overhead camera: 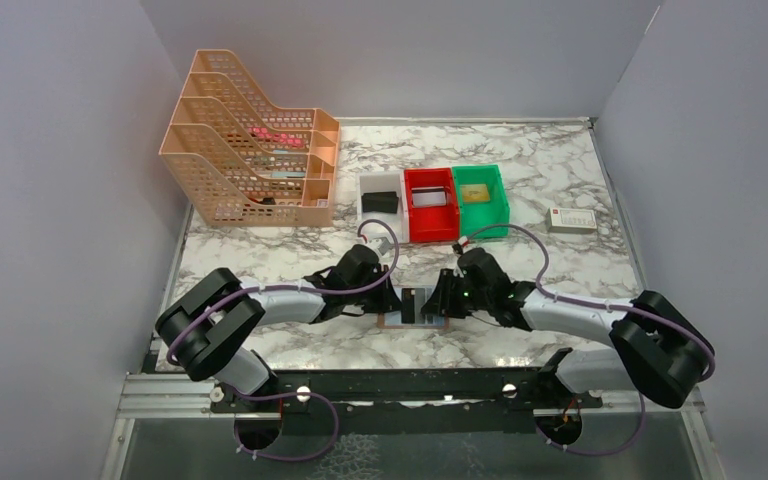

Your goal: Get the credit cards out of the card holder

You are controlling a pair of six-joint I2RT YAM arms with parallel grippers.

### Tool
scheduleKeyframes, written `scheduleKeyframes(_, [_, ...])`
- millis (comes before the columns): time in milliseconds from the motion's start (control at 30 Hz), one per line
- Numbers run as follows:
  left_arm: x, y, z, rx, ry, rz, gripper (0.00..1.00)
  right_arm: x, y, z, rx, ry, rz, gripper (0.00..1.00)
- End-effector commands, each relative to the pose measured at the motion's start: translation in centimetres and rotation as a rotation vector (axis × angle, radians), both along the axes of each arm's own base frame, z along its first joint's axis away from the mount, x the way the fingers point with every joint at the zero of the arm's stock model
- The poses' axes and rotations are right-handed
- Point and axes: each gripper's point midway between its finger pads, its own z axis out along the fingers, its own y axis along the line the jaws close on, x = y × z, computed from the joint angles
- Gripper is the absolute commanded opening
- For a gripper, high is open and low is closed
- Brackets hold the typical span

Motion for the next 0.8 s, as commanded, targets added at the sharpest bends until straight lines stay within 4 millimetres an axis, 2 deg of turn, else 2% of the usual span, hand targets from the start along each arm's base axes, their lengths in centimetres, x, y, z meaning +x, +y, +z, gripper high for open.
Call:
scheduleKeyframes(0, [0.0, 0.0, 1.0, -0.012, -0.019, -0.019, 0.0, 0.3, 0.4, -0.1, 0.007, 0.011, -0.02, 0.35])
scheduleKeyframes(133, [0.0, -0.1, 1.0, -0.023, -0.025, -0.025, 0.0, -0.2, -0.3, -2.2, -0.052, 0.07, -0.036, 0.34])
scheduleKeyframes(333, [-0.3, -0.3, 0.1, -0.035, 0.01, -0.019, 0.31, -1.3, -1.6, -4.9, -0.094, 0.152, -0.106, 0.28])
scheduleKeyframes(433, [-0.5, 0.0, -0.6, -0.031, 0.031, 0.003, 0.39, -1.7, -2.4, -5.9, -0.125, 0.172, -0.127, 0.27])
scheduleKeyframes(633, [-0.9, 0.5, -1.6, -0.023, 0.058, 0.028, 0.42, -2.4, -3.0, -6.8, -0.134, 0.199, -0.135, 0.26])
scheduleKeyframes(767, [-1.0, 0.3, -1.7, -0.042, 0.067, 0.029, 0.39, -2.6, -2.9, -6.9, -0.126, 0.205, -0.132, 0.26])
